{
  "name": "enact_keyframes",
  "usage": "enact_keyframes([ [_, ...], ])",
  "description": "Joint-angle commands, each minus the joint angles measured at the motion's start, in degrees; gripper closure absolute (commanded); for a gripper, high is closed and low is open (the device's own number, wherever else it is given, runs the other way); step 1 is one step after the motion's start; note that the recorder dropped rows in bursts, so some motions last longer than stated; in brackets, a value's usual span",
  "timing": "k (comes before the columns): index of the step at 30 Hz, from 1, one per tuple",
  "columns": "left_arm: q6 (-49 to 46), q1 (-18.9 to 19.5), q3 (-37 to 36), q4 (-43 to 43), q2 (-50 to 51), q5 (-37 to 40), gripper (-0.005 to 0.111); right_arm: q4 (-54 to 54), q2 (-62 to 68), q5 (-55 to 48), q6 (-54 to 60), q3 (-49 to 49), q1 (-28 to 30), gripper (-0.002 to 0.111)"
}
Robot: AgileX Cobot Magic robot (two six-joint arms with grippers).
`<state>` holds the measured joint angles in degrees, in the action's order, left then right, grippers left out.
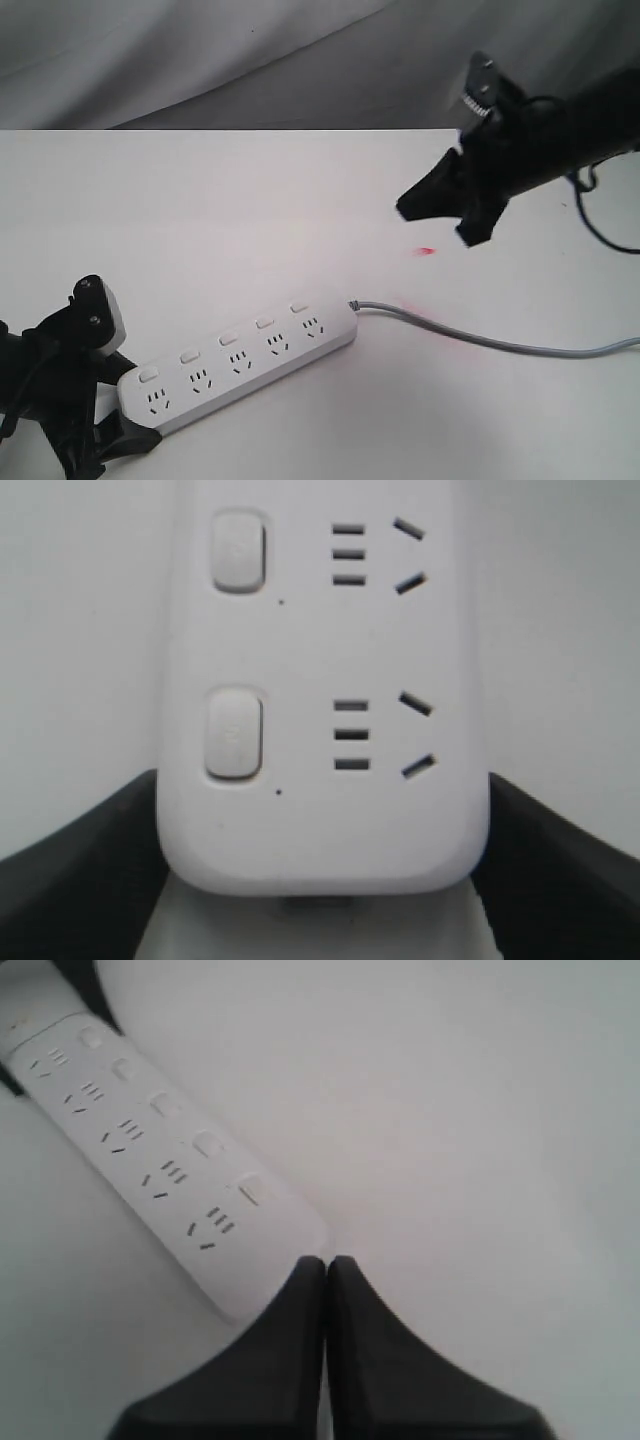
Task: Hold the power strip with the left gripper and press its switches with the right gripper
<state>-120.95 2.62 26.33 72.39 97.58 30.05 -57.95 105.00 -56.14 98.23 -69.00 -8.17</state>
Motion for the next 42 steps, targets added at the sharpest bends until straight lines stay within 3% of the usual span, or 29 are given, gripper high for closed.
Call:
enact_keyframes([
  [1,1.01,-0.23,-0.63,-1.22,1.07,-1.36,0.042,-10.39,7.59,2.44,17.38,-1.64,-7.71,0.108],
  [4,1.01,-0.23,-0.63,-1.22,1.07,-1.36,0.042,-14.11,12.69,2.99,15.52,-8.23,-12.96,0.108],
  [7,1.01,-0.23,-0.63,-1.22,1.07,-1.36,0.042,-6.76,17.63,0.5,8.44,-18.17,-16.64,0.108],
  [10,1.01,-0.23,-0.63,-1.22,1.07,-1.36,0.042,0.96,23.66,-8.7,2.35,-29.46,-17.99,0.108],
  [14,1.01,-0.23,-0.63,-1.22,1.07,-1.36,0.042,0.86,29.03,-13.06,0.47,-39.16,-18.12,0.108],
  [21,1.01,-0.23,-0.63,-1.22,1.07,-1.36,0.042,7.7,32.49,-13.82,0.47,-43.11,-21.49,0.108],
  [25,1.01,-0.23,-0.63,-1.22,1.07,-1.36,0.042,9.22,32.49,-8.53,0.47,-43.11,-25.25,0.108],
  [28,1.01,-0.23,-0.63,-1.22,1.07,-1.36,0.042,9.44,32.49,-6.03,0.18,-43.11,-27.53,0.096],
  [34,1.01,-0.23,-0.63,-1.22,1.07,-1.36,0.042,9.63,32.49,-5.93,-3.44,-43.11,-29.45,0.047],
  [42,1.01,-0.23,-0.63,-1.22,1.07,-1.36,0.042,5.44,32.86,-5.91,-4.49,-43.11,-30.11,0.043],
])
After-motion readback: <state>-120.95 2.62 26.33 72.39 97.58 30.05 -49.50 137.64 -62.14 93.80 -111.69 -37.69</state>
